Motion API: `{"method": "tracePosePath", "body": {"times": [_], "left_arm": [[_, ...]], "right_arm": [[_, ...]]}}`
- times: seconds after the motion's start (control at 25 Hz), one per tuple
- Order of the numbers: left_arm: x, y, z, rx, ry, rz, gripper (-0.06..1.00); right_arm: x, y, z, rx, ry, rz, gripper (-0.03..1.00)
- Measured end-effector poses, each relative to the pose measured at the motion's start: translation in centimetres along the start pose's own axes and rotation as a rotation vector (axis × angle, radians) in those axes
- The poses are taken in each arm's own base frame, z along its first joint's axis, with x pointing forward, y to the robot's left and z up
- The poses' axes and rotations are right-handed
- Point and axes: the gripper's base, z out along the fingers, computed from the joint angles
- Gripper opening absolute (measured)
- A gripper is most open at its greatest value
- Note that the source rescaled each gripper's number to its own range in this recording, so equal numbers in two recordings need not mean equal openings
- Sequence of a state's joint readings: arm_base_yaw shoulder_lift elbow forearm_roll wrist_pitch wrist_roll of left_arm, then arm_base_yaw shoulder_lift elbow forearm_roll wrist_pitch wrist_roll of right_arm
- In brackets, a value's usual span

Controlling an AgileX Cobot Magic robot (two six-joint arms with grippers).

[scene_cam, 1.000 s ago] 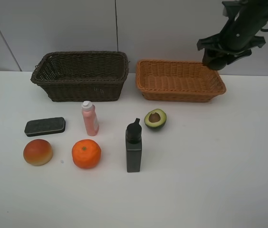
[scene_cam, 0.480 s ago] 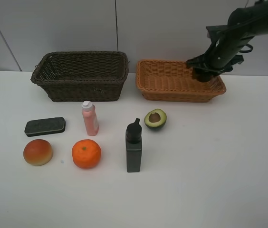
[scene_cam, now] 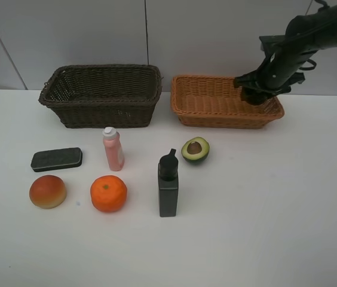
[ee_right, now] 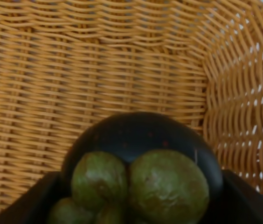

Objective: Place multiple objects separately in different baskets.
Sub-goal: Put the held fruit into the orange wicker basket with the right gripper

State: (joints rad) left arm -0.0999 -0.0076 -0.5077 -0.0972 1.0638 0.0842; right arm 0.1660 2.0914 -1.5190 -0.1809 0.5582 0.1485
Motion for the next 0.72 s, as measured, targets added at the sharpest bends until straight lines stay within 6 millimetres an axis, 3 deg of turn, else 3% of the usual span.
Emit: {"method": "tracePosePath", "body": {"times": [0.2, 0.32, 0.4, 0.72], "left_arm": [[0.0, 0.0, 0.0, 0.0, 0.0, 0.0, 0.84], [0.0, 0.0, 0.0, 0.0, 0.0, 0.0, 0.84], [0.0, 0.0, 0.0, 0.0, 0.0, 0.0, 0.84], [0.0, 0.0, 0.0, 0.0, 0.0, 0.0, 0.84]], "right_arm": [[0.1, 0.1, 0.0, -0.009, 0.016, 0.015, 0.76], [0.1, 0.1, -0.3, -0.009, 0.015, 0.017, 0.92], [-0.1, 0.0, -0.6, -0.01, 0.005, 0.018, 0.97], [-0.5, 0.0, -1.7, -0.01, -0.014, 0.02, 0.99]]}}
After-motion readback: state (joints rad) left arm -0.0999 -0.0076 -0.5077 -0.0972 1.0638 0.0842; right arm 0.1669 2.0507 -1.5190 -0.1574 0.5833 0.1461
